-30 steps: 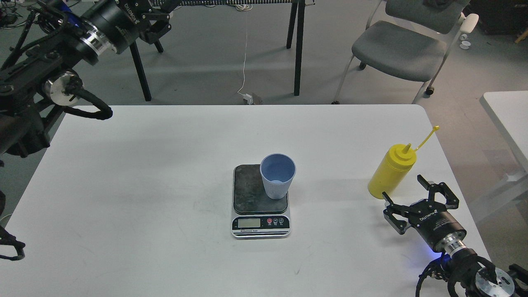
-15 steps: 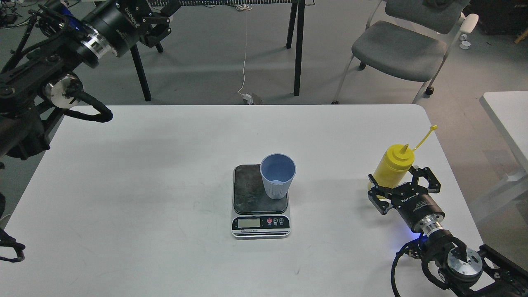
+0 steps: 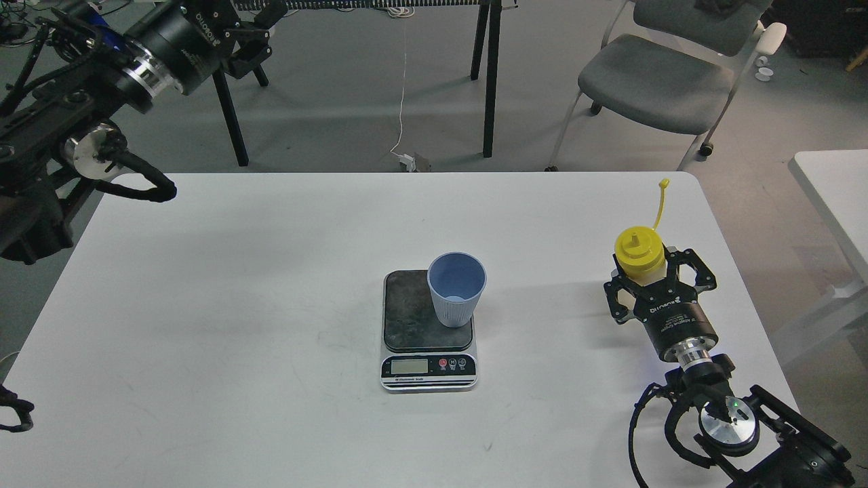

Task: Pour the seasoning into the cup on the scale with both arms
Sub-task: 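Lift and tip the yellow bottle nozzle-down over the blue cup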

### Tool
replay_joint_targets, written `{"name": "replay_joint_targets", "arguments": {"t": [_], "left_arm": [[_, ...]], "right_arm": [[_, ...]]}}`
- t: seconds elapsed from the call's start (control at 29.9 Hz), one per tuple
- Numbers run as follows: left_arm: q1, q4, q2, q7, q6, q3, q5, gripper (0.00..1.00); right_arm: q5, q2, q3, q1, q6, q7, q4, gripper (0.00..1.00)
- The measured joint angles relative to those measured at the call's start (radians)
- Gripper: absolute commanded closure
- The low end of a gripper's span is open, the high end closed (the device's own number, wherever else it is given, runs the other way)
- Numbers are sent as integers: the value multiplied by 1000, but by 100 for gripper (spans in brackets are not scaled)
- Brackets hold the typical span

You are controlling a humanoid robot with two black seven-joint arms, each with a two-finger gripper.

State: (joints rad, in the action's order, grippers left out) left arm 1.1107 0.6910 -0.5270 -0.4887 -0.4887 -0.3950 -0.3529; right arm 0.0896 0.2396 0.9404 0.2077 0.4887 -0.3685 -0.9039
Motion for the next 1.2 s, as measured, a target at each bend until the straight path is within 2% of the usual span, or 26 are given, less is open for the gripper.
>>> {"name": "replay_joint_targets", "arguments": {"t": [0.03,0.07,0.1,0.33,0.54,0.6,0.74,0.84,1.2], "left_arm": [[0,0,0,0,0,0,0,1],[0,0,0,0,0,0,0,1],[0,0,-1,0,0,0,0,1],[0,0,-1,0,0,-1,1,1],[-2,1,0,0,0,-2,1,1],[-2,1,1,0,0,-3,2,1],[-2,1,0,0,0,-6,2,1],[-2,1,0,0,0,-7,4,1],[-5,1,1,0,0,-7,5,1]], "right_arm": [[-18,0,3,0,0,-4,-5,65],[-35,0,4,0,0,-7,-10,72],[-56,0,6,1,0,-8,-16,74],[-346,29,5,86,0,-9,-98,76],[-711,80,-108,286,-7,-9,-164,76],[-798,104,-212,375,-58,-9,-176,76],[-976,128,-444,546,-227,-9,-182,77],[-1087,131,-553,629,-326,-9,-180,77],[-1257,138,-701,803,-431,-10,-169,78]]}}
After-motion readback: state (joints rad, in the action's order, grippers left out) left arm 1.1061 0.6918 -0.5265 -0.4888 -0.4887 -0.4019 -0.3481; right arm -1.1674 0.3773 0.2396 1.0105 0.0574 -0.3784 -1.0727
